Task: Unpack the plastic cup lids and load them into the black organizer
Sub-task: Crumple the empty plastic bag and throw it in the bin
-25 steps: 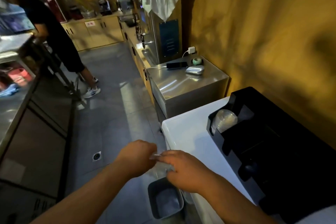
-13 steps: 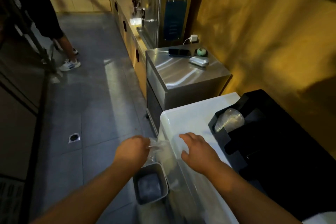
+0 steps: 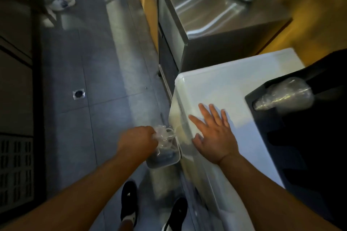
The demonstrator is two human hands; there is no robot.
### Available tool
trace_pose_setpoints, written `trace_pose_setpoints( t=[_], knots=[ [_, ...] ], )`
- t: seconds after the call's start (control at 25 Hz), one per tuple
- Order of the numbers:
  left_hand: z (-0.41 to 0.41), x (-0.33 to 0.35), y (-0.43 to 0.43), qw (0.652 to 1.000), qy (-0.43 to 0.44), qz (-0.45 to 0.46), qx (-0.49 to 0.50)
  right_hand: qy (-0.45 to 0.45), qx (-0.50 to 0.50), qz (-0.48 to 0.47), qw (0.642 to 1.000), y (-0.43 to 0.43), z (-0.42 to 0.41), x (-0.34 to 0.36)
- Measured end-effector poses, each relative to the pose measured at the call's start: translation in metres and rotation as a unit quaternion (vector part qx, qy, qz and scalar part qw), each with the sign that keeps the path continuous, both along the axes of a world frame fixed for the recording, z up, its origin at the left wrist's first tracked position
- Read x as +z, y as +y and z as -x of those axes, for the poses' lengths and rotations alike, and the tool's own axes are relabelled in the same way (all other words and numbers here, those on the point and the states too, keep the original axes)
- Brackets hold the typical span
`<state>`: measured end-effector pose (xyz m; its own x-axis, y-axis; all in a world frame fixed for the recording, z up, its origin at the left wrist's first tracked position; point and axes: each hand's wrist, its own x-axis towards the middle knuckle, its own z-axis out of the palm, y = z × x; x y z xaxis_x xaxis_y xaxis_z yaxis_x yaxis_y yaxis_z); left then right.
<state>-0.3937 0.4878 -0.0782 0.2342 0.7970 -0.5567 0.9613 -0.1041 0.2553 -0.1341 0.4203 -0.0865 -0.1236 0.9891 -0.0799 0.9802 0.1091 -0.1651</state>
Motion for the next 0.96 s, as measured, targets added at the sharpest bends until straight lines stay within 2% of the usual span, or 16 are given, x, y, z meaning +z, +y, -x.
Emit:
trace_pose_setpoints(
  t=[0.24, 0.36, 0.64, 0.96],
  knots=[
    [-0.036, -0.098, -0.003, 0.981, 0.051, 0.16, -0.092, -0.006, -0.004, 0.006, 1.0, 0.007, -0.002, -0.006],
    [-0.049, -0.149, -0.013, 0.971, 0.049, 0.214, -0.098, -0.018, -0.005, 0.008, 1.0, 0.008, -0.004, -0.006],
    [-0.059, -0.255, -0.015, 0.957, 0.057, 0.273, -0.086, -0.002, -0.005, -0.002, 1.0, 0.007, -0.007, -0.016],
    [-0.051, -0.36, -0.009, 0.952, 0.068, 0.293, -0.061, 0.015, 0.005, -0.016, 1.0, 0.005, -0.007, -0.022]
  ],
)
